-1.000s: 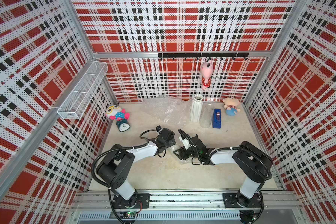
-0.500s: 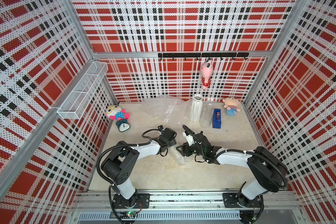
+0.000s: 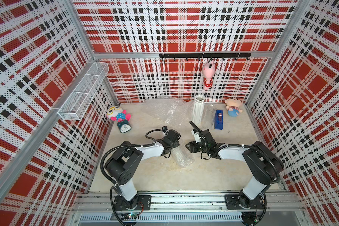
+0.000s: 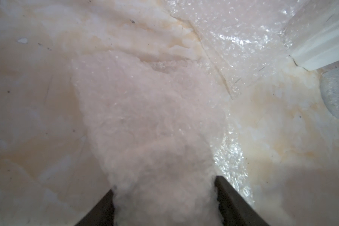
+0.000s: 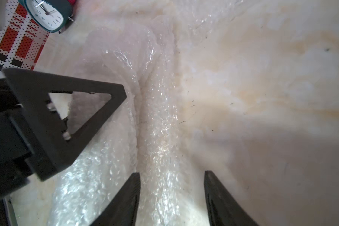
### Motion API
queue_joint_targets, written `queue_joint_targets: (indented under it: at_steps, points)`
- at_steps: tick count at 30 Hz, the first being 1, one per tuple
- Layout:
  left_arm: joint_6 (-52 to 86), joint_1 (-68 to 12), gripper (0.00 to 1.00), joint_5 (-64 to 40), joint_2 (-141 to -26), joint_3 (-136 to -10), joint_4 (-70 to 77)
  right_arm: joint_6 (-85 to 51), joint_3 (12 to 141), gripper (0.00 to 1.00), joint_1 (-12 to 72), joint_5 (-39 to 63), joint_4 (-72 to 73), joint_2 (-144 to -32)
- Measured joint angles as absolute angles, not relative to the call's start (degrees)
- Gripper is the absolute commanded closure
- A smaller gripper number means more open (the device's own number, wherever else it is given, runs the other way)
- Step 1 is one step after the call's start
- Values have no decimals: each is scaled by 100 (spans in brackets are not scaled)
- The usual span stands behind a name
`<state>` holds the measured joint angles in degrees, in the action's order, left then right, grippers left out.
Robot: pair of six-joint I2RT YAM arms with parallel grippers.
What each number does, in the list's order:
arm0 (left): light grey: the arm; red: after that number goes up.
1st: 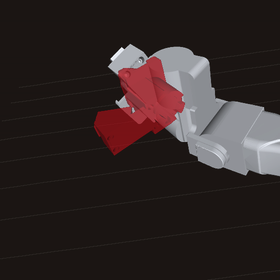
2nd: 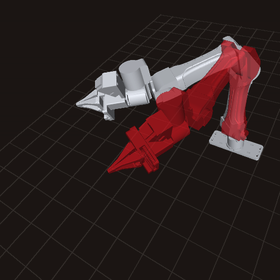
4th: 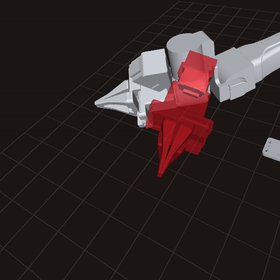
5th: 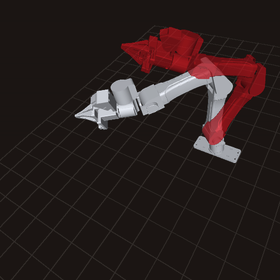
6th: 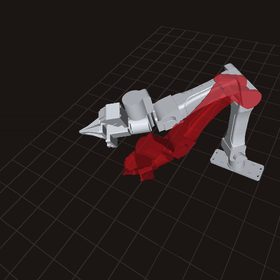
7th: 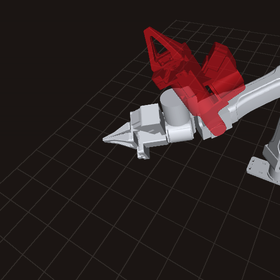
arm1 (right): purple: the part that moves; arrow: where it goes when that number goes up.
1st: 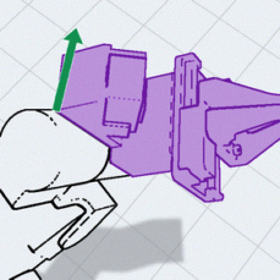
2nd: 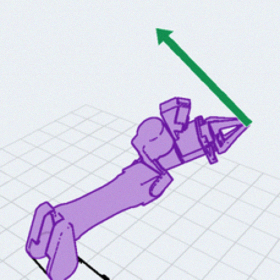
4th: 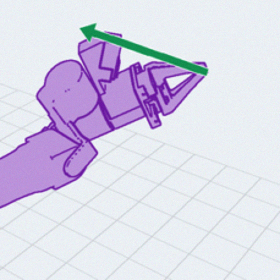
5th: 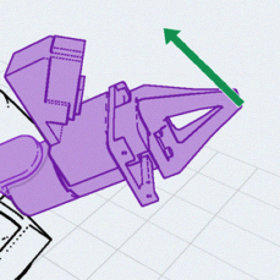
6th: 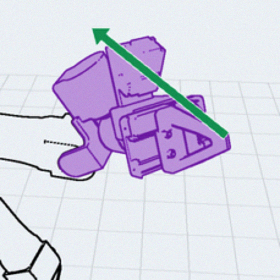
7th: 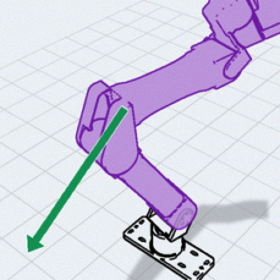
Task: Wrap vases in bubble wrap
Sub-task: Wrap the vase in bubble wrap.
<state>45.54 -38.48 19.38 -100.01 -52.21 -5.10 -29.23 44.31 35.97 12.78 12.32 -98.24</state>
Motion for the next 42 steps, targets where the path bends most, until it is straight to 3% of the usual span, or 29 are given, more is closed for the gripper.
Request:
queue_joint_targets:
  at_steps: [10,18,29,39,42]
  points:
    - [4399,-4034,30,2213,-10208,-5481,-687,-3277,4525,55,3599,1503,1498,-10302]
    - [4471,-4025,30,2156,-10165,-5334,-491,-3616,4554,78,3612,1914,2008,-10608]
    - [4633,-3852,29,1728,-9727,-4727,-14,-3632,4560,99,3903,2021,2285,-10516]
    - [4849,-3603,30,1328,-9203,-4125,279,-3111,4560,100,4543,1361,2095,-9931]
    - [4908,-3562,26,1221,-9004,-3898,392,-3000,4560,100,4628,1275,2023,-9902]
